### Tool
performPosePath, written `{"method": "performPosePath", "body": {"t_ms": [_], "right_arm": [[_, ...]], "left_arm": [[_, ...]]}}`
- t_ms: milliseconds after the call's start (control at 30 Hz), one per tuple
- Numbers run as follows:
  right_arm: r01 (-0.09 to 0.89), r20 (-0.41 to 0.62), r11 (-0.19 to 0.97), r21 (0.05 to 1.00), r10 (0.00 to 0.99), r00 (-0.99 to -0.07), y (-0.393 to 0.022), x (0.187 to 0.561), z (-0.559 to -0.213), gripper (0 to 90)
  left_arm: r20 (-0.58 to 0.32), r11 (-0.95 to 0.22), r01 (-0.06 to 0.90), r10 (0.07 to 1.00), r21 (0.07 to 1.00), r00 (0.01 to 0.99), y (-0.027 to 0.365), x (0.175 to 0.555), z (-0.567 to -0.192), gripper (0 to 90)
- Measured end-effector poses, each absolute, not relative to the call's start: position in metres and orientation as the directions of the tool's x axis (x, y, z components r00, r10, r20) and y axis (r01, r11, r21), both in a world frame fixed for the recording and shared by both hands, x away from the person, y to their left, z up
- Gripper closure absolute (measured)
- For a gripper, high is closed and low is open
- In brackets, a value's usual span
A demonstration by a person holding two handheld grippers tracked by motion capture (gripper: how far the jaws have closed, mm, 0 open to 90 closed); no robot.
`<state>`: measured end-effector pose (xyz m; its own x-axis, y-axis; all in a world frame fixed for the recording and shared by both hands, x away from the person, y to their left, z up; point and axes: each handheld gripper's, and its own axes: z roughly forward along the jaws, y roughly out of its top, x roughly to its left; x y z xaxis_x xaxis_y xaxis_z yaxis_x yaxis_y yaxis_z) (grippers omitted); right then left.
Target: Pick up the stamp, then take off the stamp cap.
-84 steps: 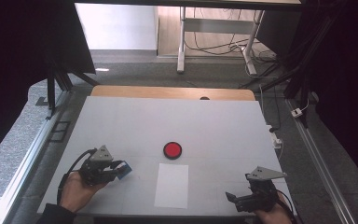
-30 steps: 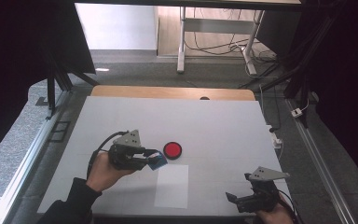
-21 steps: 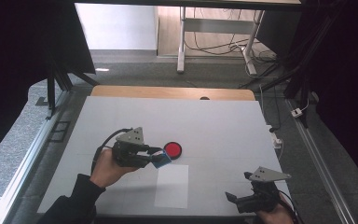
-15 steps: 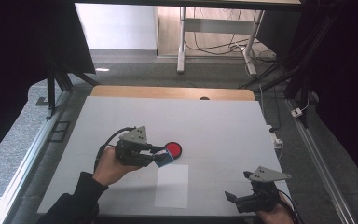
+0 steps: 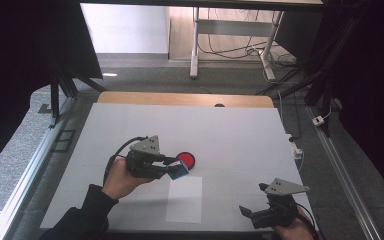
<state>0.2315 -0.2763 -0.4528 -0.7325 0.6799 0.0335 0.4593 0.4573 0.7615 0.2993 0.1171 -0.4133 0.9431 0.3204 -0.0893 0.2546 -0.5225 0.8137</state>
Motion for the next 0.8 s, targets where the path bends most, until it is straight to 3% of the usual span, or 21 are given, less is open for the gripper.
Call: {"method": "performPosePath", "body": {"t_ms": [800], "right_arm": [[0.38,0.049,0.475,0.793,0.573,-0.818,-0.236,0.238,-0.451,0.8]], "left_arm": [[-0.123,-0.524,0.275,0.307,0.806,0.944,0.116,0.299,-0.416,70.2]]}}
